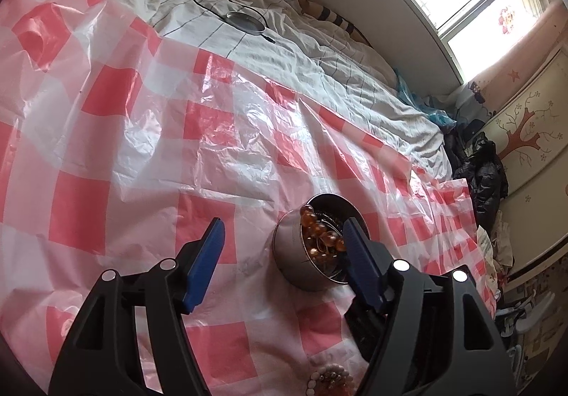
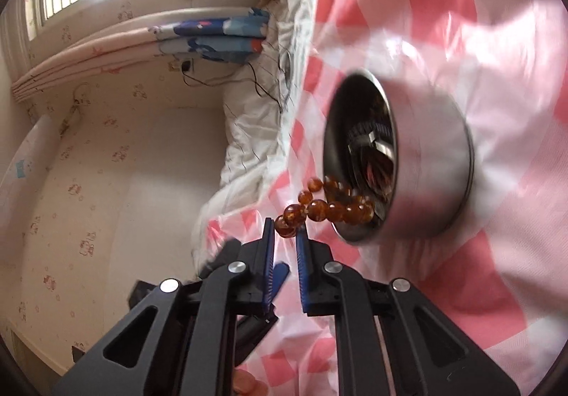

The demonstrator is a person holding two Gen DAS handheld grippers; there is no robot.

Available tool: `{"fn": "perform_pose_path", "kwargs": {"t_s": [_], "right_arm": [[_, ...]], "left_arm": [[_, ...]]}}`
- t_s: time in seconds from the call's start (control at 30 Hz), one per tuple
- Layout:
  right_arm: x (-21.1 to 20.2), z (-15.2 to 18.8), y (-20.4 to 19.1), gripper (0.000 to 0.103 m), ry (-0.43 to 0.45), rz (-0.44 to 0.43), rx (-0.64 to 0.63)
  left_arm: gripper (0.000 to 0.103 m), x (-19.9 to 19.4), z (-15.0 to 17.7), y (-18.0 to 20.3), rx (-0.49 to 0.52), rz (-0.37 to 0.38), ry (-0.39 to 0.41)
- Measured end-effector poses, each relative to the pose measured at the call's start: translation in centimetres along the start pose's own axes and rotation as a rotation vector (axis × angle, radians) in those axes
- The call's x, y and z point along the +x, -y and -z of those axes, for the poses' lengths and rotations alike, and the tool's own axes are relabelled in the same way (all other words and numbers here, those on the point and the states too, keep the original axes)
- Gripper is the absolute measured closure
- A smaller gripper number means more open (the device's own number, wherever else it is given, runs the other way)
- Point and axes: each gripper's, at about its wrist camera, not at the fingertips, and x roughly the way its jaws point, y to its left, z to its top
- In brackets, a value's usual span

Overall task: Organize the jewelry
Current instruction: 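Lower the amber bead bracelet into the tin and open the right gripper, then move both grippers back to the white pearl and pink bead bracelets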

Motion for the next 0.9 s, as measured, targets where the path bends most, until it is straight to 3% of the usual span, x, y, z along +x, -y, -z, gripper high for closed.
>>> {"fn": "perform_pose_path", "kwargs": {"t_s": [0.13,0.2,0.27,0.4,0.63,0.8,0.9], "right_arm": [[-2.3,-1.3,0.4,0.090,0.069,0.008,0.034],[-2.3,-2.0,1.6,0.079,0.039,0.038,0.106],[-2.6,-2.2,2.1,0.076,0.051,0.016,0.143],[-3.2,-2.4,0.2,0.046,0.066,0.023,0.065],[-5.4,-2.5,-1.8,0.040,0.103,0.086,-0.032],[-8.4,-2.3,-3.3,0.027,0.120,0.209,-0.163],[-10.8,-2.0,-2.8,0.026,0.128,0.305,-0.208]], "left_arm": [[0.037,0.0,0.0,-0.2,-0.004,-0.006,0.000],[0.036,0.0,-0.1,-0.2,-0.005,-0.008,0.001],[0.035,-0.1,0.0,-0.2,-0.004,-0.008,0.001],[0.033,-0.1,0.0,-0.2,-0.009,-0.013,0.003],[0.033,-0.8,0.0,-0.2,0.006,-0.019,0.008],[0.032,-2.1,1.2,1.0,0.067,-0.063,0.023],[0.031,-3.3,2.6,2.4,0.120,-0.071,0.036]]}}
